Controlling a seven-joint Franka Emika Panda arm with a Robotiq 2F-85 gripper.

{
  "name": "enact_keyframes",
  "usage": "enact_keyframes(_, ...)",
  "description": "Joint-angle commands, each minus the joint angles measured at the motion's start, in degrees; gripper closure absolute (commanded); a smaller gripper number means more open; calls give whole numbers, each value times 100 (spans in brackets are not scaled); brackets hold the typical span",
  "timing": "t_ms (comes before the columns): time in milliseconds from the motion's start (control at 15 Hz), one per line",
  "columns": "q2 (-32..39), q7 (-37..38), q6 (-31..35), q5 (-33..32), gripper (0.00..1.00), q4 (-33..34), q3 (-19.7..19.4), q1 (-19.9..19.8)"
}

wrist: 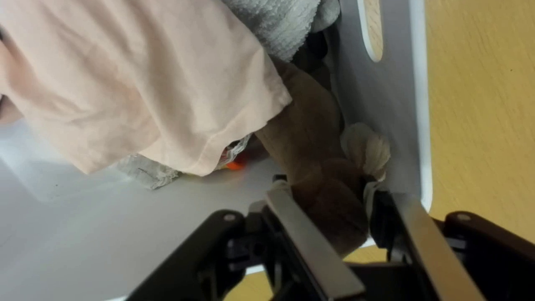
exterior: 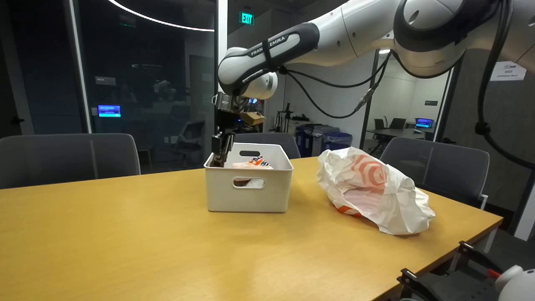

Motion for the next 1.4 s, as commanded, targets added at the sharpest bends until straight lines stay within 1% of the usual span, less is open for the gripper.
enact_keyframes(0, 114, -14, 72, 59, 90, 274, 20, -53)
enact_keyframes(67, 112, 9, 80, 67, 92, 278, 10, -71)
enact_keyframes(133, 112, 22, 74, 85, 92, 281, 15, -95)
enact_keyframes(200, 100, 53, 61, 123, 89, 288, 30, -123)
enact_keyframes(267, 71, 94, 44, 140, 90, 288, 24, -136)
enact_keyframes(333, 0, 174, 33, 154, 94, 271, 8, -141)
enact_keyframes(400, -153, 330, 58, 145, 94, 195, -24, -137)
enact_keyframes(467, -296, 466, 131, 93, 91, 110, -64, -125)
enact_keyframes(667, -989, 1321, 578, -201, 91, -402, -345, 17)
enact_keyframes(933, -1979, 2608, 707, -971, 91, -1195, -842, 392)
enact_keyframes(1200, -3037, 4263, 794, -1960, 91, -2199, -1268, 975)
enact_keyframes(1267, -3280, 4727, 804, -2018, 91, -2404, -1506, 1257)
enact_keyframes(1333, -3506, 5155, 826, -2075, 91, -2644, -1497, 1378)
